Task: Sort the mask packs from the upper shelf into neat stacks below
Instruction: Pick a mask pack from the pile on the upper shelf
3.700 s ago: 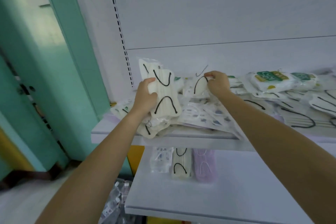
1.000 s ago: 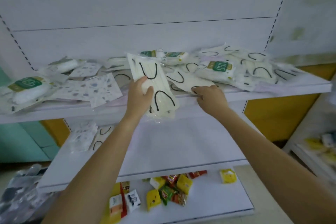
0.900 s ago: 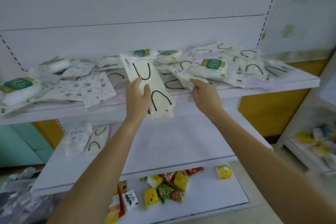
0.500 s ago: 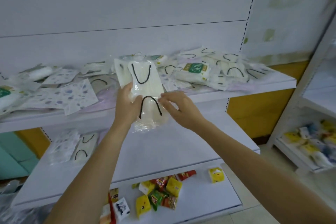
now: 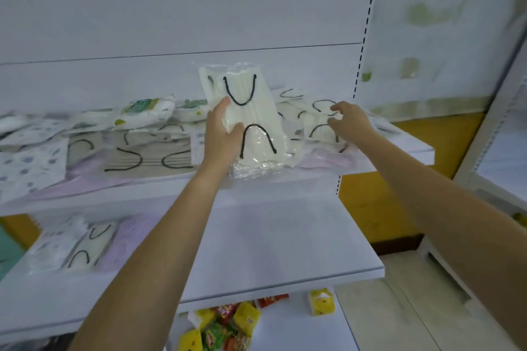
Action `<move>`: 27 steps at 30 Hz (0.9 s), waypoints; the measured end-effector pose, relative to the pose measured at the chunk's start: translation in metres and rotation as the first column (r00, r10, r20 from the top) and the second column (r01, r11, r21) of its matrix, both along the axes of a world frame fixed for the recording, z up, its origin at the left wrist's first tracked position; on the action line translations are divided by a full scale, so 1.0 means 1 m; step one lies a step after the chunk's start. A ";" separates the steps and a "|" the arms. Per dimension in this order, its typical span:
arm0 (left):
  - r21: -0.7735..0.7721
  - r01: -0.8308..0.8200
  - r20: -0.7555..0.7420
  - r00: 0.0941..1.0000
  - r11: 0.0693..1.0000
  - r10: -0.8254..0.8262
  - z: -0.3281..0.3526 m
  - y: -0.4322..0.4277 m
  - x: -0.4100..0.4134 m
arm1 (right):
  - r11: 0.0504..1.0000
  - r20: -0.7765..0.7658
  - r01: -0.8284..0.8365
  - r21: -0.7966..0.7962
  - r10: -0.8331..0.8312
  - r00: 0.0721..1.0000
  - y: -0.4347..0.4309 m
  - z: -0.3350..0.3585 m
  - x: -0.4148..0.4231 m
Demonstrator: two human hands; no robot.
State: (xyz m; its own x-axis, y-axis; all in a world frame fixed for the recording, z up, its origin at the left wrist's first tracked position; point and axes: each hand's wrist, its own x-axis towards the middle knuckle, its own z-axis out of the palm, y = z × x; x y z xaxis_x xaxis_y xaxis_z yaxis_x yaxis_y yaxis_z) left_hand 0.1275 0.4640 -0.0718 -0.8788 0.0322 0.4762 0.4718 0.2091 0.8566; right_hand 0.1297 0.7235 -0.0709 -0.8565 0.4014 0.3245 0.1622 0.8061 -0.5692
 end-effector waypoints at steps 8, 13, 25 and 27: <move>-0.043 -0.096 0.028 0.995 0.994 0.097 0.002 0.050 -0.013 | 0.919 0.262 -0.245 0.309 0.166 0.951 0.058 0.009 -0.050; -0.079 -0.137 0.119 0.982 0.987 0.146 0.002 0.057 -0.018 | 0.869 0.141 -0.228 0.439 0.184 0.973 0.044 0.001 -0.055; 0.004 -0.112 0.360 0.927 0.994 0.103 0.016 0.061 -0.033 | 0.777 -0.383 -0.597 0.201 0.623 0.682 -0.039 -0.024 0.021; -0.048 -0.058 0.347 0.935 0.997 0.071 0.011 0.056 -0.032 | 0.682 -0.357 -0.660 0.316 0.730 0.583 -0.046 -0.032 0.022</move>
